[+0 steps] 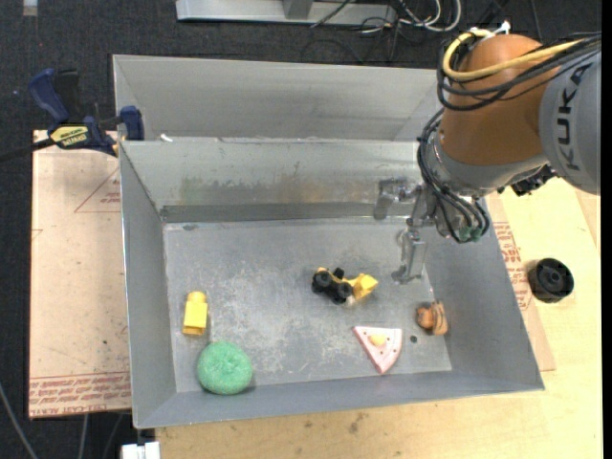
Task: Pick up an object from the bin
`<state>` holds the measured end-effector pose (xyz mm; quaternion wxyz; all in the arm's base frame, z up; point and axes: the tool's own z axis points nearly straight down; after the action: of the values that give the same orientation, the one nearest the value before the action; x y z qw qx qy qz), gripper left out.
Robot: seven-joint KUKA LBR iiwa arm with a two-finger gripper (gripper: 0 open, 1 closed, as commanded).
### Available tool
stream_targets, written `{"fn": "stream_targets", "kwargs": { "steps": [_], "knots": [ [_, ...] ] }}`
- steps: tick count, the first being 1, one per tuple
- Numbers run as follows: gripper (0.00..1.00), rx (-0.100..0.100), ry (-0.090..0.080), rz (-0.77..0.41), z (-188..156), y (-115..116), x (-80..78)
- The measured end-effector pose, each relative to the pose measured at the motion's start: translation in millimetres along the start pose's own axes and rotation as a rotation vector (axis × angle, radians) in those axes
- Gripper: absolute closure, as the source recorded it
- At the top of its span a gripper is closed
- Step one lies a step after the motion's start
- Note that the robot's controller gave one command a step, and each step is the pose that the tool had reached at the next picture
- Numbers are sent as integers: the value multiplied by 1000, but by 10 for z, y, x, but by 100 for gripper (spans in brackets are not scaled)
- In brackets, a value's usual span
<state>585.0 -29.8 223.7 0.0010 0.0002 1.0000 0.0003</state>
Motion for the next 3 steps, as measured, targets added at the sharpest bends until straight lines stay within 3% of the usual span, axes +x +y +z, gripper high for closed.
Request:
{"fn": "stream_targets", "kwargs": {
  "steps": [1,2,3],
  "knots": [
    [0,1,-6,-18,406,312,357],
    [0,0,-2,-30,549,417,463],
    [0,-1,11,-112,746,353,486]
  ]
}}
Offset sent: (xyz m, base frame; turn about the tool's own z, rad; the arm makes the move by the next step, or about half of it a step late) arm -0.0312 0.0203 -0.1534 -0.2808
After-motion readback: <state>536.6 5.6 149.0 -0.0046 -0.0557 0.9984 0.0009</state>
